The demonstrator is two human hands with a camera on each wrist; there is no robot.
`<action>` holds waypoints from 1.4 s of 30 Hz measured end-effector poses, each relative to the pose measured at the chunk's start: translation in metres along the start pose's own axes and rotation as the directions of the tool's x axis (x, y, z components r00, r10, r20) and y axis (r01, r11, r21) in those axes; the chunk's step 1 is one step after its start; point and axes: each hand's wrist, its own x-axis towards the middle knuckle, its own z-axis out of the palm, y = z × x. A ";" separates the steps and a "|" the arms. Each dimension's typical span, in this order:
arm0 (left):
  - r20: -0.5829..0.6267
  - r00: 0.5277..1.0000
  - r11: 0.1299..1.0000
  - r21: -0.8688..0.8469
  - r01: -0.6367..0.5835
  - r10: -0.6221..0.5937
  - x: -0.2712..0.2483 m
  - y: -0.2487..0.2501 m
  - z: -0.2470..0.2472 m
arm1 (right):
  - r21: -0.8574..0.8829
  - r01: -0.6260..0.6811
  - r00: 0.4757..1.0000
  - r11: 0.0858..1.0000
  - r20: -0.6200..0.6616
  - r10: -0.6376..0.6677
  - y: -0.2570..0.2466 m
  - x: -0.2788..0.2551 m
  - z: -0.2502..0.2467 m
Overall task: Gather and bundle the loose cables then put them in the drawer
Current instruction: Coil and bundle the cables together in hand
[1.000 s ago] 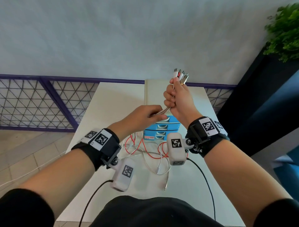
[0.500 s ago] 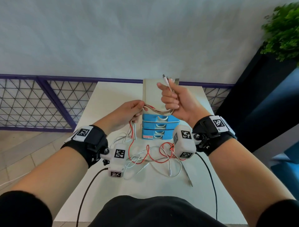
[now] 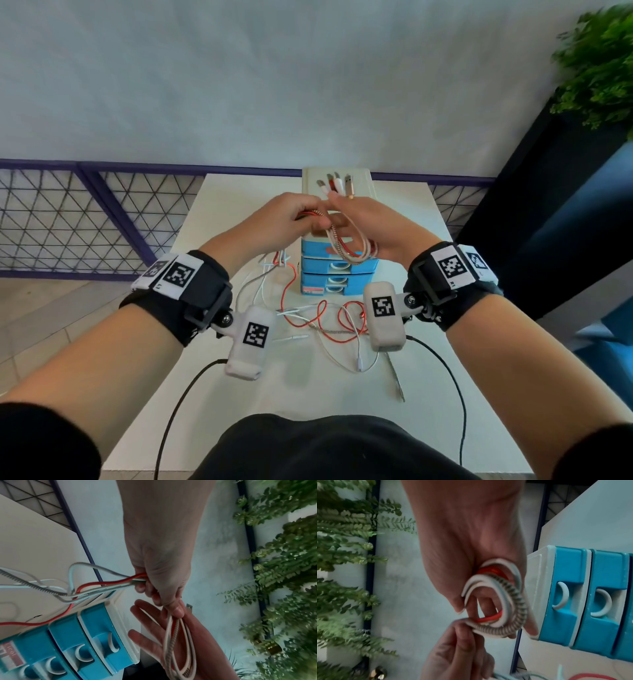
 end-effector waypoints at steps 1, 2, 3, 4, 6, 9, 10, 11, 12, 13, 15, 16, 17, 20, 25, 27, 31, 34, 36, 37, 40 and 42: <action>-0.043 0.999 1.000 0.015 -0.022 0.023 0.001 -0.001 0.001 | -0.001 -0.004 1.000 1.000 0.006 0.004 0.000 -0.001 0.003; -0.085 0.996 0.999 0.035 -0.035 0.038 0.002 -0.001 0.001 | 0.017 -0.007 1.000 1.000 0.012 0.006 0.001 -0.002 0.006; -0.121 0.992 0.998 0.054 -0.040 0.046 0.002 -0.002 0.002 | 0.045 -0.006 1.000 0.999 0.025 0.004 0.001 -0.004 0.008; -0.158 0.986 0.997 0.067 -0.039 0.049 0.002 -0.003 0.003 | 0.066 -0.005 0.999 0.998 0.046 0.002 0.001 -0.005 0.009; -0.244 0.969 0.997 0.080 -0.010 0.029 0.002 -0.003 0.006 | 0.075 -0.019 0.995 0.997 0.099 0.011 0.001 -0.008 0.009; -0.266 0.964 0.994 0.108 0.032 -0.002 0.001 -0.001 0.007 | 0.033 -0.035 0.991 0.999 0.134 0.030 0.006 -0.011 0.008; -0.260 0.965 0.992 0.118 0.053 -0.021 0.001 -0.001 0.007 | 0.031 -0.028 0.991 0.999 0.130 0.024 0.008 -0.010 0.008; -0.255 0.966 0.989 0.124 0.081 -0.047 0.002 -0.002 0.007 | 0.028 -0.015 0.993 1.000 0.116 0.011 0.010 -0.009 0.007; -0.247 0.965 0.985 0.125 0.118 -0.085 0.002 -0.002 0.007 | 0.009 0.003 0.996 1.000 0.094 -0.004 0.012 -0.007 0.005; -0.225 0.964 0.979 0.116 0.169 -0.139 0.003 -0.003 0.008 | -0.027 0.016 0.997 0.999 0.072 -0.014 0.013 -0.005 0.004; -0.130 0.952 0.954 0.080 0.288 -0.277 0.004 -0.005 0.008 | -0.111 0.020 0.999 0.994 0.036 -0.016 0.014 -0.004 0.002; -0.072 0.939 0.938 0.064 0.340 -0.336 0.005 -0.006 0.007 | -0.148 0.017 1.000 0.989 0.025 -0.014 0.014 -0.004 0.002; -0.009 0.924 0.923 0.035 0.382 -0.382 0.005 -0.007 0.005 | -0.178 0.012 1.000 0.984 0.016 -0.010 0.015 -0.004 0.003; 0.205 0.880 0.870 -0.167 0.464 -0.430 0.000 -0.015 -0.004 | -0.170 0.012 1.000 0.985 -0.011 -0.014 0.019 -0.003 0.005; 0.507 0.814 0.739 -0.427 0.522 -0.282 -0.017 -0.031 -0.004 | 0.006 0.059 0.994 0.998 -0.098 -0.058 0.017 0.004 -0.005; 0.489 0.837 0.686 -0.523 0.506 -0.245 -0.021 -0.030 0.002 | 0.011 0.060 0.989 0.998 -0.136 -0.058 0.015 0.005 -0.005; 0.327 0.912 0.762 -0.516 0.391 -0.247 -0.021 -0.025 0.013 | -0.004 0.048 0.975 0.999 -0.217 -0.048 0.016 0.014 0.002; 0.165 0.941 0.890 -0.312 0.333 -0.294 -0.018 -0.020 0.025 | -0.001 0.045 0.968 0.999 -0.246 -0.044 0.021 0.021 0.006; 0.036 0.956 0.950 -0.108 0.294 -0.292 -0.016 -0.016 0.036 | 0.040 0.059 0.967 0.997 -0.252 -0.047 0.022 0.023 0.009; -0.029 0.962 0.962 0.021 0.272 -0.272 -0.016 -0.014 0.040 | 0.068 0.062 0.968 0.996 -0.249 -0.044 0.022 0.024 0.010; -0.117 0.972 0.912 0.338 0.231 -0.203 -0.017 -0.011 0.050 | 0.081 0.057 0.977 0.995 -0.211 -0.039 0.022 0.025 0.012; -0.112 0.976 0.878 0.425 0.218 -0.188 -0.016 -0.006 0.055 | -0.008 0.056 0.982 0.998 -0.179 -0.056 0.025 0.025 0.013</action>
